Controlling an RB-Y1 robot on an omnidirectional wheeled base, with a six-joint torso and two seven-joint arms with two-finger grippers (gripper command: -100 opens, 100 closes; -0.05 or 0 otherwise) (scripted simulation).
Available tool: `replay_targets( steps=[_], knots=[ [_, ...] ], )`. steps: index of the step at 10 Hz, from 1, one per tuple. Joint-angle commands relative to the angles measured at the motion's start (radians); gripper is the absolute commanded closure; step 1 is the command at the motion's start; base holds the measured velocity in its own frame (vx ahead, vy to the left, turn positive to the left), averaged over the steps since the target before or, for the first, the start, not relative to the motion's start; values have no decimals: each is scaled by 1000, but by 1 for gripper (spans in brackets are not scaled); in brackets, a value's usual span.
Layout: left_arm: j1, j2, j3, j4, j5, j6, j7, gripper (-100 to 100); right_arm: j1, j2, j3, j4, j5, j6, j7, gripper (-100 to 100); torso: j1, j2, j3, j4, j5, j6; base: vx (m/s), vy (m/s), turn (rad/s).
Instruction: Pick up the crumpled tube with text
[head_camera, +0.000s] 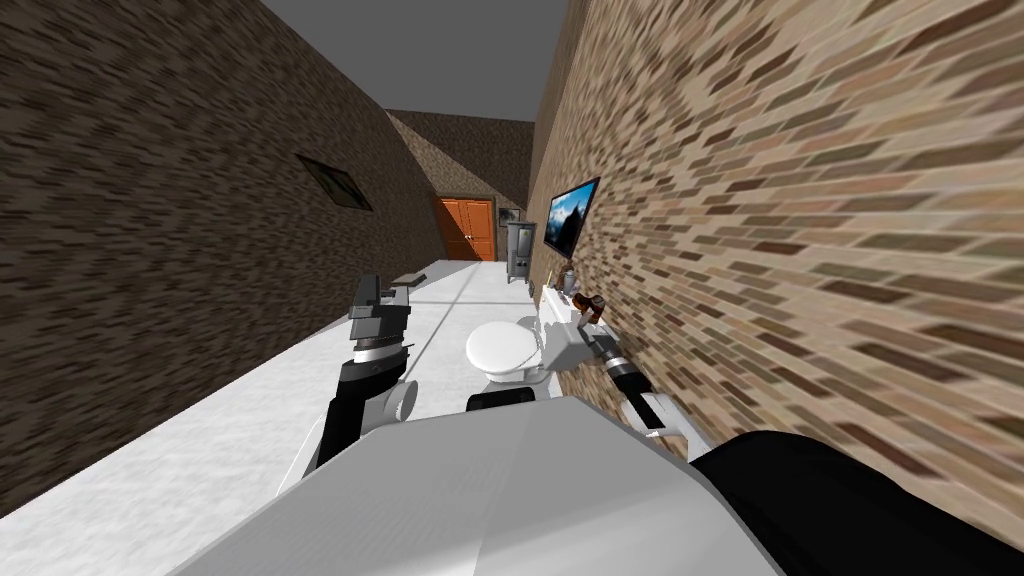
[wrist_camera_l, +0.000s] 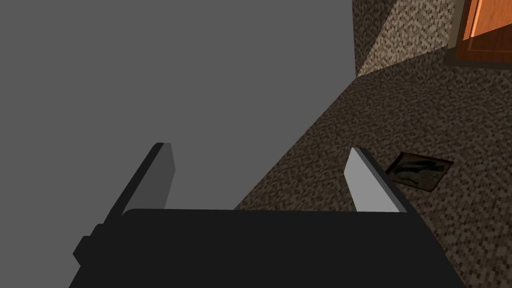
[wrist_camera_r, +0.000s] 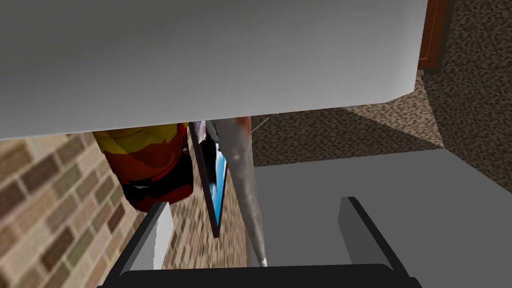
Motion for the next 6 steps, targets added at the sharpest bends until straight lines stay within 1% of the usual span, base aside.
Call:
replay_targets(
  steps=[1,2,3,5,6],
  knots=[
    [0,0,0,0,0,0,0,0,0,-32,-4,-3,3,5,14,-100,0,0,0,0,0,0,48,22,-72],
    [0,0,0,0,0,0,0,0,-2,-50,-7,-3,3,6,21,-100,0,0,0,0,0,0,36,19,-62],
    [0,0,0,0,0,0,0,0,-5,-82,-11,-3,2,8,33,-100,0,0,0,0,0,0,45,31,-98],
    [0,0,0,0,0,0,0,0,-9,-118,-15,-4,-1,10,45,-100,0,0,0,0,0,0,47,24,-64],
    [0,0,0,0,0,0,0,0,-10,-105,-12,-3,1,10,40,-100,0,0,0,0,0,0,20,9,-10]
  ],
)
